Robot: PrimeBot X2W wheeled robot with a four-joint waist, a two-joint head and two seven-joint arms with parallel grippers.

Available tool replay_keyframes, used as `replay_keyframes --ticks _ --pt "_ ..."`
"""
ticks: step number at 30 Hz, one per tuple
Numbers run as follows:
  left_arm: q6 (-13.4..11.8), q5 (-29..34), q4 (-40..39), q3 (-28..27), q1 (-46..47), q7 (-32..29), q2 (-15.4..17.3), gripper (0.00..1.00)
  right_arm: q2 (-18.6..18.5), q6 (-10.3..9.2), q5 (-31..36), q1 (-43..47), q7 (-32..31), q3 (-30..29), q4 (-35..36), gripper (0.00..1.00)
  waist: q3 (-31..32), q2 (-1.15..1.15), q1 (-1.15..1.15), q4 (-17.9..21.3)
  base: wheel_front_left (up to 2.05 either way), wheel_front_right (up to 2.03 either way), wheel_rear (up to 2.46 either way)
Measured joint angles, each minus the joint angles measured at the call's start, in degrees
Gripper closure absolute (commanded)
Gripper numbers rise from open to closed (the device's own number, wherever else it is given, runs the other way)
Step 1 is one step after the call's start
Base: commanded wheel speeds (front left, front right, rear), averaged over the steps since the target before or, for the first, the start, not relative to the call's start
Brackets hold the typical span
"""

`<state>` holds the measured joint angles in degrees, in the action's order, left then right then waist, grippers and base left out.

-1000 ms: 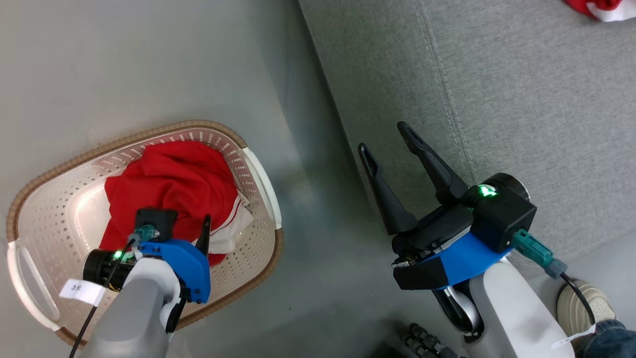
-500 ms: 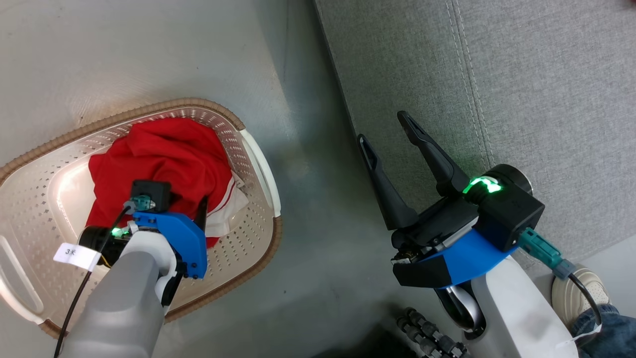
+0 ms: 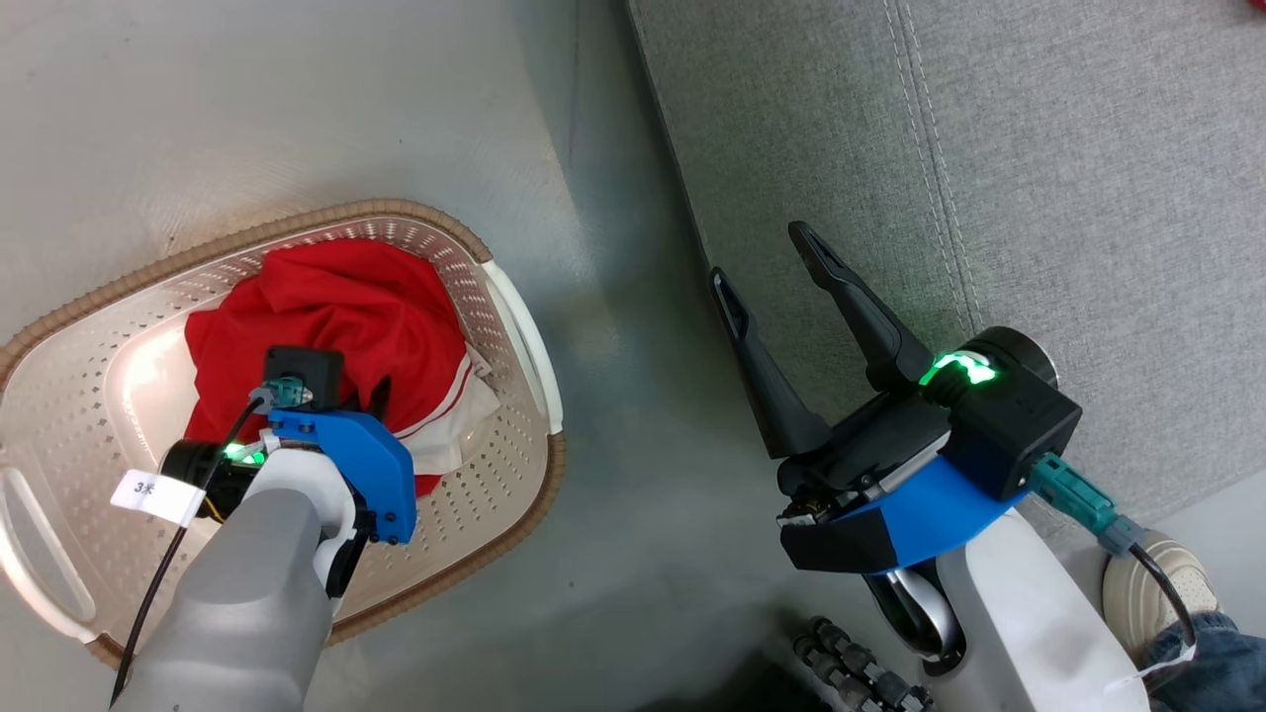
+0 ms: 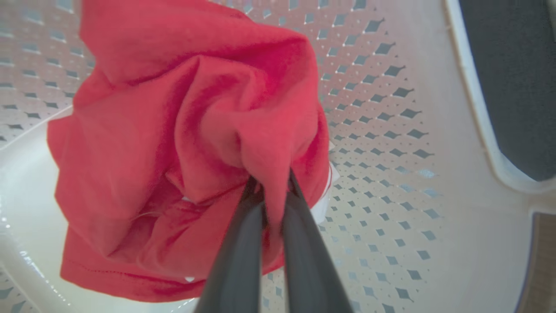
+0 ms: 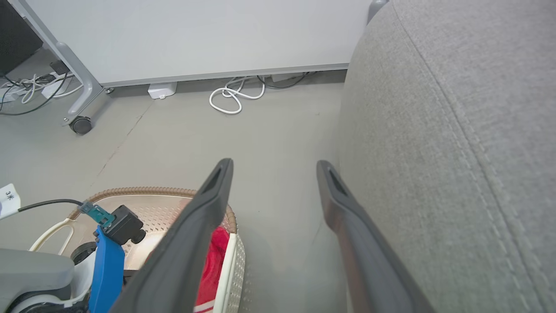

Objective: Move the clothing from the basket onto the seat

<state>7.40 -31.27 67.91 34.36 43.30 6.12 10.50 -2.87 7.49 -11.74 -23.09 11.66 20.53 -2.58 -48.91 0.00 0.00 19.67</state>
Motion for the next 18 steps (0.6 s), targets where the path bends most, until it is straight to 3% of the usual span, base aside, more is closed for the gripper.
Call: replay_keyframes --ticks 9,18 --pt "0.00 -2.58 0.25 1.77 0.02 1.12 -0.21 1.00 0.00 0.00 0.02 -0.32 0.00 0.20 -1.31 0.00 2.62 0.00 0.00 -0.82 0.00 0.00 0.00" --pt "0.00 -5.69 -0.60 3.72 -2.22 3.39 -1.30 1.00 0.01 -0.01 0.62 0.04 -0.20 -0.94 -4.39 0.00 10.90 0.00 -0.02 -3.66 0.00 0.00 0.00"
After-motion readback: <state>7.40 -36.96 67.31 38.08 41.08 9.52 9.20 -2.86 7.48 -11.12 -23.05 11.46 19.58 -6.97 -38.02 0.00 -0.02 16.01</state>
